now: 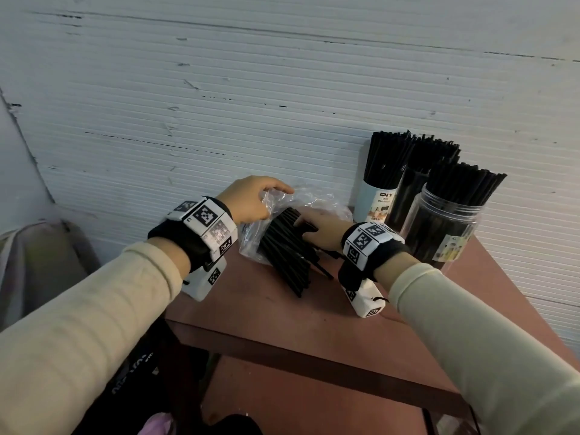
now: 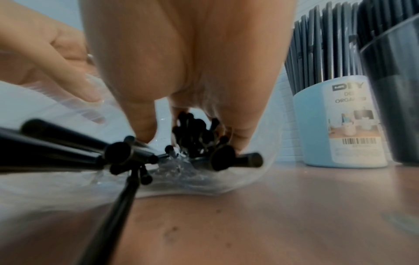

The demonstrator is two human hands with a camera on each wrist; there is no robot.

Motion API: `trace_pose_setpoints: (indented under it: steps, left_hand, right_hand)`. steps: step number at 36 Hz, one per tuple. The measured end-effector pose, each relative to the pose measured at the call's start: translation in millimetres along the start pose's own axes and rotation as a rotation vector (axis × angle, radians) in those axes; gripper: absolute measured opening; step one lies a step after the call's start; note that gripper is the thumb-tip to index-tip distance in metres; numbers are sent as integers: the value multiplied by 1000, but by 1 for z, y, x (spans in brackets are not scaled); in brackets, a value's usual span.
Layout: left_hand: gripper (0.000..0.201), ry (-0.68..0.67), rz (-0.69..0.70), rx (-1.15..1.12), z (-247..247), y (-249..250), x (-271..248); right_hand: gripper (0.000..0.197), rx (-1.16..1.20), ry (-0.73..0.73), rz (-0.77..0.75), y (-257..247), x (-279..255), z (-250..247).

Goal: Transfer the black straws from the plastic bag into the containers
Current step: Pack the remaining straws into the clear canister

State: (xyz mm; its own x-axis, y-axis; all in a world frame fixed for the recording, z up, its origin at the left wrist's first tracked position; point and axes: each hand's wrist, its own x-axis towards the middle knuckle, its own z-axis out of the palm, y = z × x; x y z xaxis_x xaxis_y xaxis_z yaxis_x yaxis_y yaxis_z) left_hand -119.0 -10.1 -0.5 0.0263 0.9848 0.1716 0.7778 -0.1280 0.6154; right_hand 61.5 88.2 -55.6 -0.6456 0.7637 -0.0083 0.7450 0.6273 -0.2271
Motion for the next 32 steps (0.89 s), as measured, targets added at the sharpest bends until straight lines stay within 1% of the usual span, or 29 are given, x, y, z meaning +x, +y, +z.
trace_pose_setpoints:
  steps: [1, 4, 5, 8, 10, 12, 16, 19, 23, 27, 32]
  left_hand:
    - [66, 3, -6, 10, 0, 0, 0]
    - [65, 16, -8, 33, 0, 1, 0]
    - [66, 18, -3, 39, 0, 2, -1]
    - [68, 2, 4, 35, -1, 5, -2]
    - [68, -5, 7, 43, -2, 6, -2]
    - [68, 4, 8, 52, -2, 5, -1]
    - [69, 7, 7, 56, -1, 3, 0]
    - [69, 5, 11, 48, -1, 2, 1]
    - [69, 5, 8, 41, 0, -1, 3]
    - [69, 4, 10, 29, 0, 0, 2]
    - [68, -7, 25, 12, -1, 3, -2]
  right_hand:
    - [40, 9, -1, -5, 0, 1, 1]
    - [67, -2, -27, -31, -3, 1, 2]
    - [73, 9, -33, -43, -3, 1, 4]
    - [81, 54, -56, -33, -6, 1, 6]
    - [78, 34, -61, -30, -9, 0, 4]
    - [72, 0, -40, -43, -11, -1, 3]
    - [62, -39, -41, -59, -14, -6, 0]
    - [48, -24, 13, -61, -13, -7, -2]
    - [31, 60, 17, -10, -12, -11, -7]
    - [30, 143, 92, 15, -11, -17, -13]
    - [32, 198, 140, 2, -12, -27, -20]
